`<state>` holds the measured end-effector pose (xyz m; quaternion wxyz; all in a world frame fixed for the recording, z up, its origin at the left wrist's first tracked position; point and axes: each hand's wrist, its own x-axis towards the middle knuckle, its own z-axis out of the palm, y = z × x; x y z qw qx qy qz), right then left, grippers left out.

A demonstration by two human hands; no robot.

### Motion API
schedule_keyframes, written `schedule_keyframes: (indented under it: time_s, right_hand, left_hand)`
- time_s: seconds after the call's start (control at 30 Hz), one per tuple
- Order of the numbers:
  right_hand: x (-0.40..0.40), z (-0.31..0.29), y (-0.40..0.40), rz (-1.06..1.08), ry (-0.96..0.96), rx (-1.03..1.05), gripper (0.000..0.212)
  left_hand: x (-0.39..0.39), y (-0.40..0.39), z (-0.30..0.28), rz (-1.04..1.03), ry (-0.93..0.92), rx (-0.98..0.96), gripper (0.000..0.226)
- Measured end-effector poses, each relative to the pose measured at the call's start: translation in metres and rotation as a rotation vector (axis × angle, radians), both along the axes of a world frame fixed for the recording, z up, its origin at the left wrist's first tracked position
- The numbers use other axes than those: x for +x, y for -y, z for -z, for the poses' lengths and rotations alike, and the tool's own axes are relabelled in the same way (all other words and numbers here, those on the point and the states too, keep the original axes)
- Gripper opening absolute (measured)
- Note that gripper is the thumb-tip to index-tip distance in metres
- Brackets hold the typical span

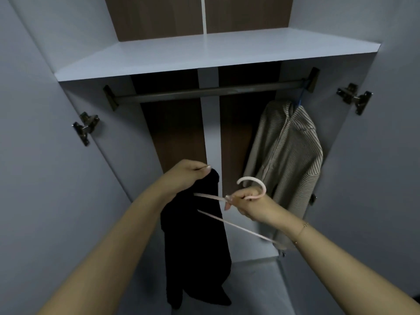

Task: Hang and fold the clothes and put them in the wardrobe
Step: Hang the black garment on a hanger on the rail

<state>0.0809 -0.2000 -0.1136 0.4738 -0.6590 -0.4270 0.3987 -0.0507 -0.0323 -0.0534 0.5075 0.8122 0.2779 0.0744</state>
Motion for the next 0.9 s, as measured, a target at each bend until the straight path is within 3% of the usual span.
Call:
schedule_keyframes:
  time_s: [0.1, 0.2, 0.37, 0.53, 0.67, 0.73, 0.8, 0.83, 0.9]
  right_hand:
    - [-0.014, -0.009, -0.014, 0.077, -0.003, 0.065, 0.032]
    - [-0.014, -0.017, -0.02, 0.177, -0.082, 0.2, 0.033]
    - [0.001, -0.029, -0.028, 0.134, -0.083, 0.301, 0.032]
    - [0.022, -0.047, -0.048, 0.064, -0.097, 0.291, 0.031]
    - [0.039, -0.066, -0.061, -0.014, -0.068, 0.289, 0.022]
    - [0.058, -0.081, -0.058, -0.076, 0.033, 0.262, 0.014]
    - [0.086, -0.093, -0.044, -0.158, 0.124, 0.226, 0.022]
    - [0.105, -0.095, -0.034, -0.186, 0.084, 0.228, 0.031]
    - [0.14, -0.091, -0.013, -0.154, -0.203, 0.229, 0.046]
  left_hand:
    - [0.0, 0.012, -0.007, 0.059, 0.065, 0.136, 0.033]
    - [-0.006, 0.01, -0.003, 0.039, 0.075, 0.444, 0.031]
    - [-0.006, 0.014, -0.007, -0.053, 0.123, 0.866, 0.026]
    - [0.012, 0.018, -0.027, 0.163, 0.036, 1.104, 0.025]
    - [0.024, 0.003, -0.037, 0.116, 0.006, 1.0, 0.022]
    - [0.022, -0.009, -0.037, 0.012, 0.099, 0.782, 0.024]
    - [0.015, -0.02, -0.039, -0.127, 0.278, 0.524, 0.029]
    - [0.01, -0.026, -0.042, -0.196, 0.363, 0.42, 0.031]
    - [0.002, -0.038, -0.049, -0.303, 0.484, 0.297, 0.034]
